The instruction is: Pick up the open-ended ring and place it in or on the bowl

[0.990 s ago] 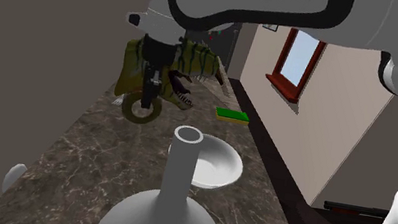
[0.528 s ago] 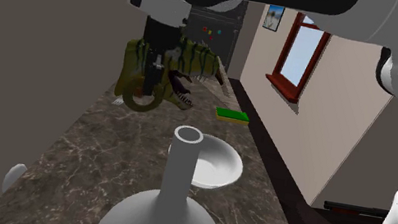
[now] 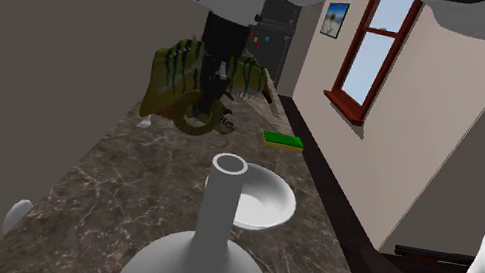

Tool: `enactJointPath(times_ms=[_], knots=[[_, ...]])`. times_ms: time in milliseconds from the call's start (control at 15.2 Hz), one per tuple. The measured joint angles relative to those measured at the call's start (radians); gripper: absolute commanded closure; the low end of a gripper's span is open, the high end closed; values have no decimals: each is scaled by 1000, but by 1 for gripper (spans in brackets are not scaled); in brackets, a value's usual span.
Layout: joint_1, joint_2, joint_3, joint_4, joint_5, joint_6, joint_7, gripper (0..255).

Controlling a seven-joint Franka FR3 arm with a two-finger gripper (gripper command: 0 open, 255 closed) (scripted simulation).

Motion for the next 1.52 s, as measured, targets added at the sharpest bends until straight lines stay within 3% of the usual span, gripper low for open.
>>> enactJointPath(times_ms=[132, 726, 1518], knots=[[-13, -94, -5, -121, 26, 29, -20, 255], [-27, -449, -45, -459, 109, 17, -91, 255], [-23, -481, -45, -641, 121, 165, -111, 255]])
